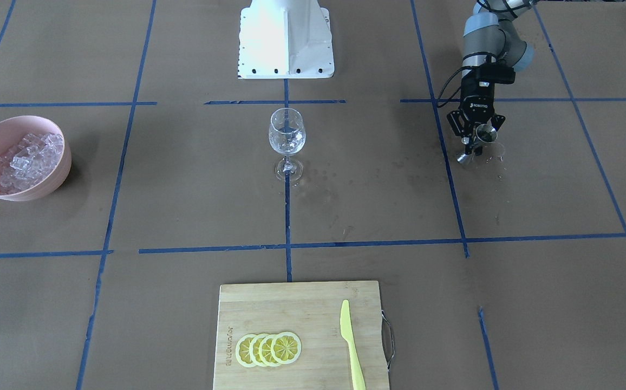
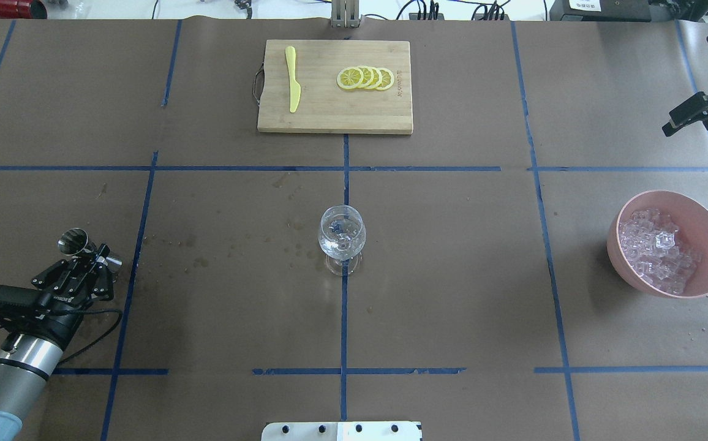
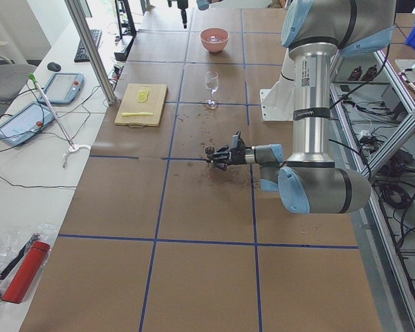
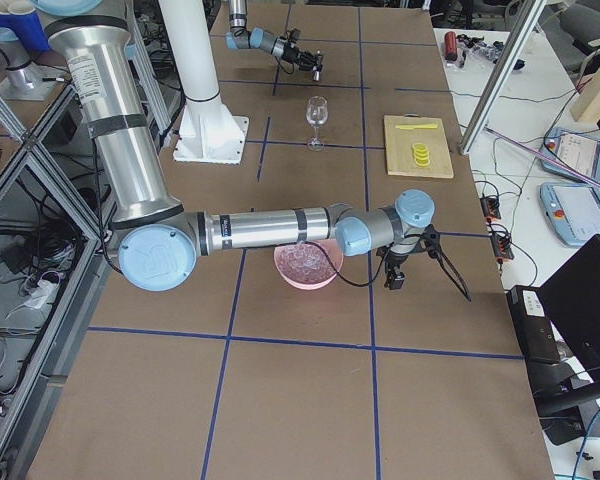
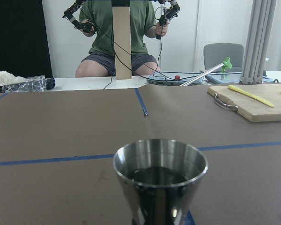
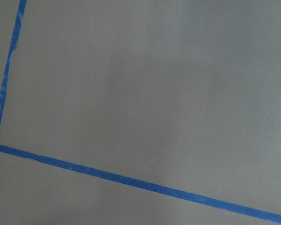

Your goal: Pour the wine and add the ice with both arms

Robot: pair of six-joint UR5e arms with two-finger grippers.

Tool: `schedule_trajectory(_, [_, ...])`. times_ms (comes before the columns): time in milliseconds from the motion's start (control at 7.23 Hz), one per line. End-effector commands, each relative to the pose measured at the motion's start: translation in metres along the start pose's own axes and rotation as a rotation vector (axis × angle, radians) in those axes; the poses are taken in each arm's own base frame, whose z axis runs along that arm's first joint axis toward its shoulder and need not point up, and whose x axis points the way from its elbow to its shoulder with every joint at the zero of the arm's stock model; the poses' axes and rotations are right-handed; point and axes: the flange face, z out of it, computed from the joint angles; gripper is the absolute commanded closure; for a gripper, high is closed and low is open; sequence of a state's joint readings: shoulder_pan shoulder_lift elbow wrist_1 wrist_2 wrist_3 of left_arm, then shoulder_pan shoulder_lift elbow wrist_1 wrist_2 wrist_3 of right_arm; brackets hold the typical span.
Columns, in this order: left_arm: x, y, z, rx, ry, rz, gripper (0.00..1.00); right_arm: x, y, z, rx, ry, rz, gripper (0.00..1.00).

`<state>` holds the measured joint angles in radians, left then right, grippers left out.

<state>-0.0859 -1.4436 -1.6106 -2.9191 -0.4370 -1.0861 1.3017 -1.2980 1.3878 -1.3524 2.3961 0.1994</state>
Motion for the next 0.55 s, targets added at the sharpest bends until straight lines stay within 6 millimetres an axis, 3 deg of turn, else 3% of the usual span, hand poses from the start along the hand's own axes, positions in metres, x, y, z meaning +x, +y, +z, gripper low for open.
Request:
schedule_trajectory(0, [0.058,-0.057,-0.005,0.055,0.06,0.036,1.0,-0.009,-0.003,-0.008,0.035,-0.007,-0.036,0.0])
schedule_trajectory(138, [0.11,-0.071,0.001,0.084,0.096,0.002,1.0,-0.011,-0.003,-0.01,0.039,-0.008,-0.041,0.0])
schedule_trajectory(415, [0.181,-0.099,0.005,0.125,0.137,-0.006,1.0,-0.017,-0.004,-0.015,0.051,-0.01,-0.053,0.0])
